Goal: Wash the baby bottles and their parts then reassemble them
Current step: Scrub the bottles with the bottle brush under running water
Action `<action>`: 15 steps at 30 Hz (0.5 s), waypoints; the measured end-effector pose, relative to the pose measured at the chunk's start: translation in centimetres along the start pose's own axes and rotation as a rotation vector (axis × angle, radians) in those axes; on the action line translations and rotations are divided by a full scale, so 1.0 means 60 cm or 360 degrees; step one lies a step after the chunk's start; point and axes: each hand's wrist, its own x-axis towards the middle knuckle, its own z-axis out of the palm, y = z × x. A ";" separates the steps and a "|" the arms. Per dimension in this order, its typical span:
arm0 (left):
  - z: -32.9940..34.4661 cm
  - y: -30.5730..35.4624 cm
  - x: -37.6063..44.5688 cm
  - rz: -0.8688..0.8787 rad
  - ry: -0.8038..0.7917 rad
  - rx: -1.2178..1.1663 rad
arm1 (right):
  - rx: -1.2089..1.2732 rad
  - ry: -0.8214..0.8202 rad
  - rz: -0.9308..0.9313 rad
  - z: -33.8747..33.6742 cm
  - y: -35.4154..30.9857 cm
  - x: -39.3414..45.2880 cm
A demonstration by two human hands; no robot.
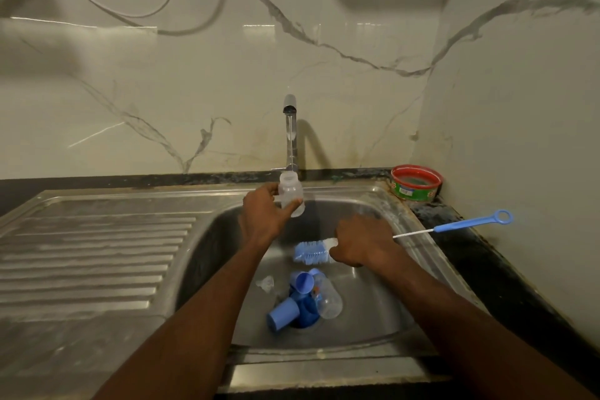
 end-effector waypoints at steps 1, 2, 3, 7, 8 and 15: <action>-0.001 -0.001 -0.003 -0.0017 -0.0035 0.0071 | -0.0006 -0.0004 0.0002 0.000 0.000 0.000; -0.002 -0.002 -0.004 -0.0042 -0.0058 0.0122 | -0.0009 -0.0008 0.0004 0.001 0.000 0.000; -0.002 -0.002 -0.005 -0.0053 -0.0055 0.0139 | -0.0010 -0.0011 0.0003 0.001 -0.001 -0.001; -0.002 0.001 -0.003 -0.0036 0.0022 0.0083 | 0.0008 -0.0014 -0.0004 0.003 0.002 0.001; -0.001 -0.001 -0.006 -0.0055 -0.0047 0.0148 | 0.0010 -0.0013 -0.0005 0.003 0.001 0.001; -0.006 0.003 -0.007 -0.0043 -0.0058 0.0134 | 0.0034 -0.0030 0.0000 0.004 0.001 0.001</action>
